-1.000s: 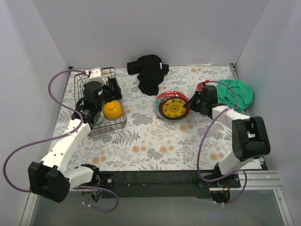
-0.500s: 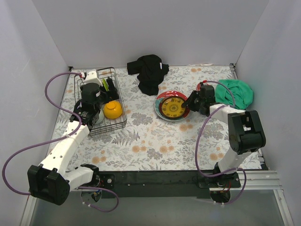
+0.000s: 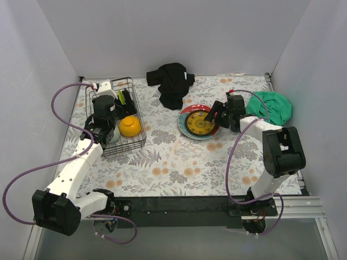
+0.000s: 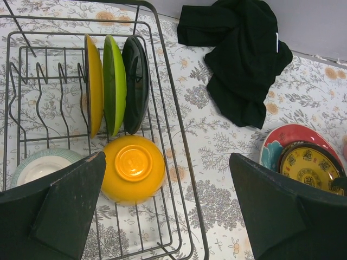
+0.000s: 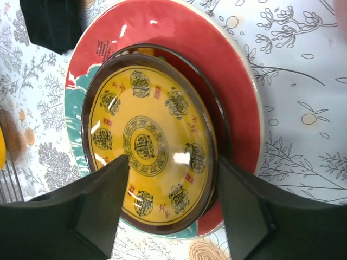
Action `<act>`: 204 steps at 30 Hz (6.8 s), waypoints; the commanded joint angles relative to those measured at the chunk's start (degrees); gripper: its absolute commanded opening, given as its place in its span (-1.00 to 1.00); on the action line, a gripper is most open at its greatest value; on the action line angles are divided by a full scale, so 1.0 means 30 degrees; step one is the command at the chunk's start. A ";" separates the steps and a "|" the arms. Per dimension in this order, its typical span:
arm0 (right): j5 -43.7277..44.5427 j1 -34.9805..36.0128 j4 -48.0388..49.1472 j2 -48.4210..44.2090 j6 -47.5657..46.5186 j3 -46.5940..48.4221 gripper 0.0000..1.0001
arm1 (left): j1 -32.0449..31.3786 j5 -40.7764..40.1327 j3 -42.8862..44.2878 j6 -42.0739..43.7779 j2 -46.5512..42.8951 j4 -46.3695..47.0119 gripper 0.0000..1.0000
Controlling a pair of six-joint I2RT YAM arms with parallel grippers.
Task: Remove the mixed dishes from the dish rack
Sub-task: Place the plate at the center of the board, then pick up the plate from the dish rack, then place the plate at the center of the board.
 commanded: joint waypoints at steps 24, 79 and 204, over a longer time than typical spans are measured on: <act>0.3276 0.2876 -0.4113 -0.9343 -0.4794 -0.2198 0.59 | 0.4214 0.2438 0.2516 -0.2338 0.4032 -0.0210 0.89; 0.0727 0.2906 -0.3585 -1.3536 -0.4589 -0.5657 0.54 | 0.6153 0.9121 0.6855 0.1732 0.4770 -0.1556 -1.00; -0.1353 -0.0727 -0.0242 -0.0353 0.0804 0.0434 0.16 | 0.0174 0.0711 -0.2698 -0.1255 -0.3671 0.0641 0.96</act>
